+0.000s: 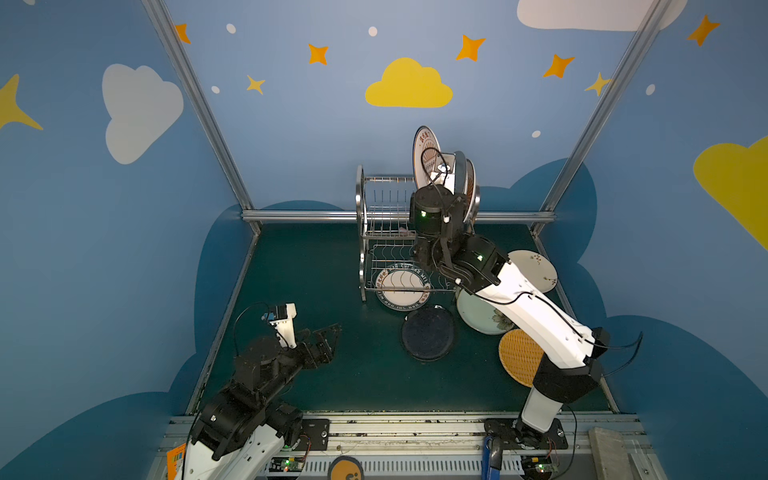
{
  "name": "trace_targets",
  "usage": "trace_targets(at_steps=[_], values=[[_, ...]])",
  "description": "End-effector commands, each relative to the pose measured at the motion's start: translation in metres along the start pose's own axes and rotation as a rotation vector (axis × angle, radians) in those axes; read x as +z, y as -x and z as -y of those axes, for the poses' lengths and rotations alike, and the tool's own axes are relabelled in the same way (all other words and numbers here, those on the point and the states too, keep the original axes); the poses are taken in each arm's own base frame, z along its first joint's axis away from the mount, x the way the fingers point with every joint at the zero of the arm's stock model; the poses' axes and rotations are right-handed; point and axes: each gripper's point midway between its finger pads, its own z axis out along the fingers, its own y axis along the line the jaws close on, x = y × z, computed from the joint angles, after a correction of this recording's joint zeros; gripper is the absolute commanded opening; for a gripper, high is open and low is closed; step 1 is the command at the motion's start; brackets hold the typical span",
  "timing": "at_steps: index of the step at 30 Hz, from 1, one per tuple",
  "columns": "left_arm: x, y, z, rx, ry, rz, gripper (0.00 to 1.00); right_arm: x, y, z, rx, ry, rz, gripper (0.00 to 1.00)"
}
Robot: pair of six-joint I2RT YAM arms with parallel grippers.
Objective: Load the plates into the dish rack
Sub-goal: 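Lower the sunburst plate into the top-tier slot beside the pale green plate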
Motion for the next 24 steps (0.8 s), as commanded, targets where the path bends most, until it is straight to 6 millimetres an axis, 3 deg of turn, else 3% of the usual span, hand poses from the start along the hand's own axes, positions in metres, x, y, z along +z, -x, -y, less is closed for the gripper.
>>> trace_targets(at_steps=[1, 12, 24], values=[[0.002, 0.000, 0.000, 0.012, -0.003, 0.001, 1.00, 0.007, 0.005, 0.014, 0.041, -0.037, -0.012, 0.00], [0.006, 0.002, -0.001, -0.001, -0.005, -0.006, 1.00, 0.046, -0.037, 0.013, 0.045, -0.051, -0.130, 0.00], [0.011, 0.002, -0.002, -0.019, -0.006, -0.020, 1.00, 0.078, -0.065, 0.010, 0.024, -0.075, -0.194, 0.00]])
